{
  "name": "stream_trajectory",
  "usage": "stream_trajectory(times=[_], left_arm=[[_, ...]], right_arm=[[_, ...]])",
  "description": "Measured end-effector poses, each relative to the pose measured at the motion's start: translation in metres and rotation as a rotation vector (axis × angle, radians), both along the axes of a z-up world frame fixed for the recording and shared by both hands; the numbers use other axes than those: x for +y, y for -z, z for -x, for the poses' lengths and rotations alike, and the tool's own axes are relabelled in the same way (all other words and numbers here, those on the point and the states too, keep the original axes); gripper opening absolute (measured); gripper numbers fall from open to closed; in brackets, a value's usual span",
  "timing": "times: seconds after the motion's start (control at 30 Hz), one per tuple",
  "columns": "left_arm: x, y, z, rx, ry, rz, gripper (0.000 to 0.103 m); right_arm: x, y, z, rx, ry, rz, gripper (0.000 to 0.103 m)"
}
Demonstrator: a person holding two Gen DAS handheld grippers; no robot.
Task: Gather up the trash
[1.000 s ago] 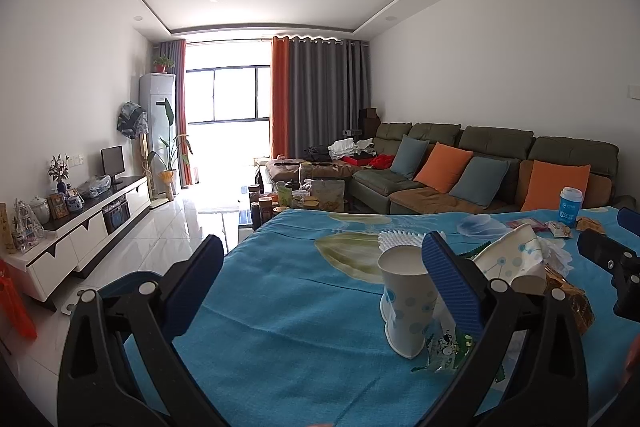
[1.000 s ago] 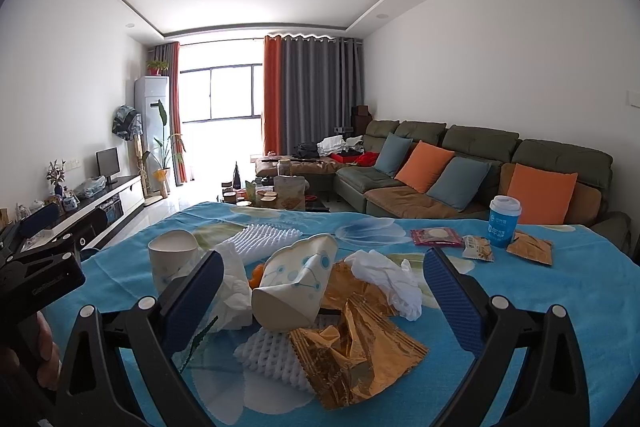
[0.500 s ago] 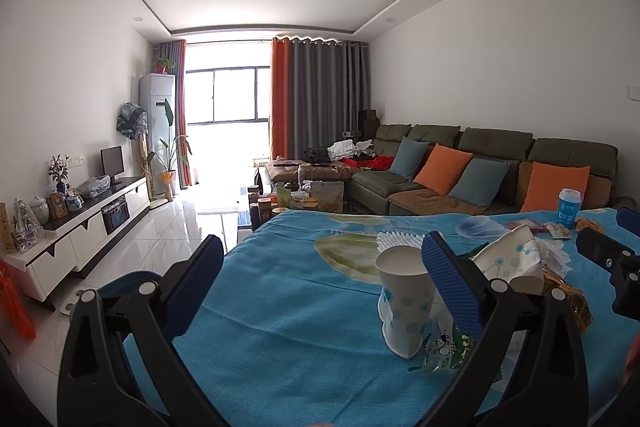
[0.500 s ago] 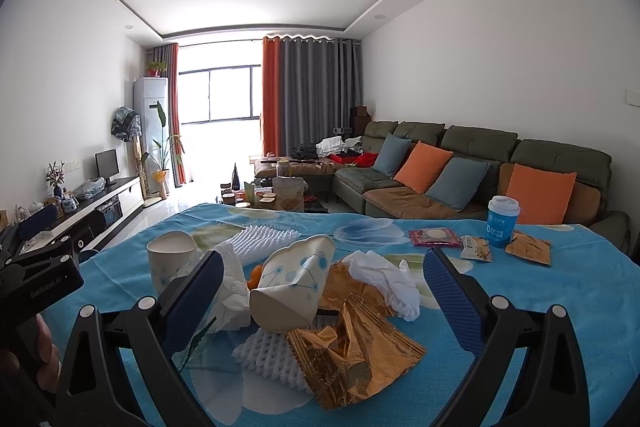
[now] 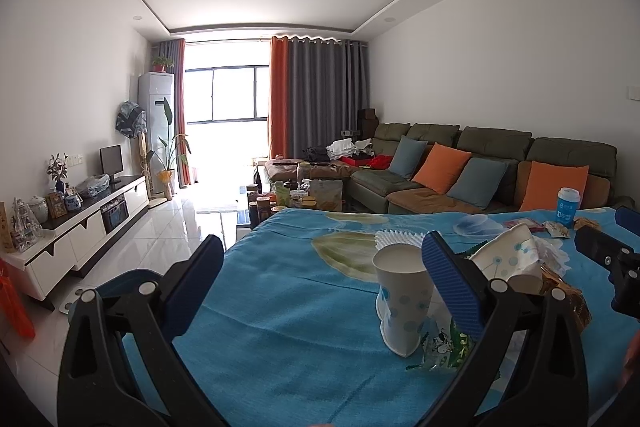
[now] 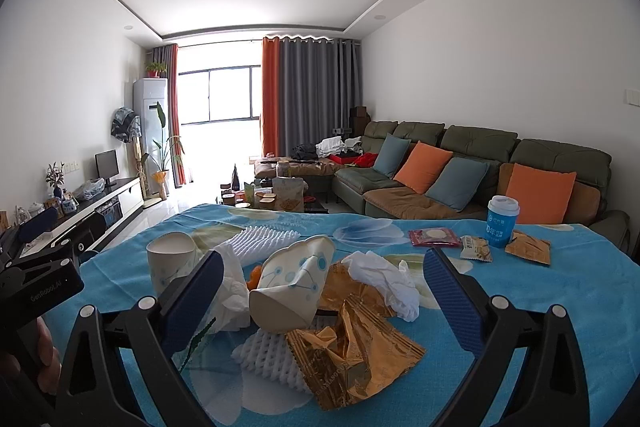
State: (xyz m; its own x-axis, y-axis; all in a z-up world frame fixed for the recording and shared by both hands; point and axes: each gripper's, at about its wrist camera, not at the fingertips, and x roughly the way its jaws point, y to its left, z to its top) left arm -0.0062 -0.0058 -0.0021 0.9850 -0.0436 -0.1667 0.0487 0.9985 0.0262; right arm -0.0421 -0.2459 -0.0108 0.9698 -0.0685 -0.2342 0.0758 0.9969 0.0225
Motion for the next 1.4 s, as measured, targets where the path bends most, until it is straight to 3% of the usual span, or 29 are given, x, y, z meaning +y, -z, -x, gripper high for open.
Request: stream_trajectory(times=[1.4], left_arm=[[0.003,0.006,-0.011,0.066,0.027,0.002,0.098]], right_arm=[[-0.002,0.005,-0.011,0.032,-0.035,-0.029,0.097]])
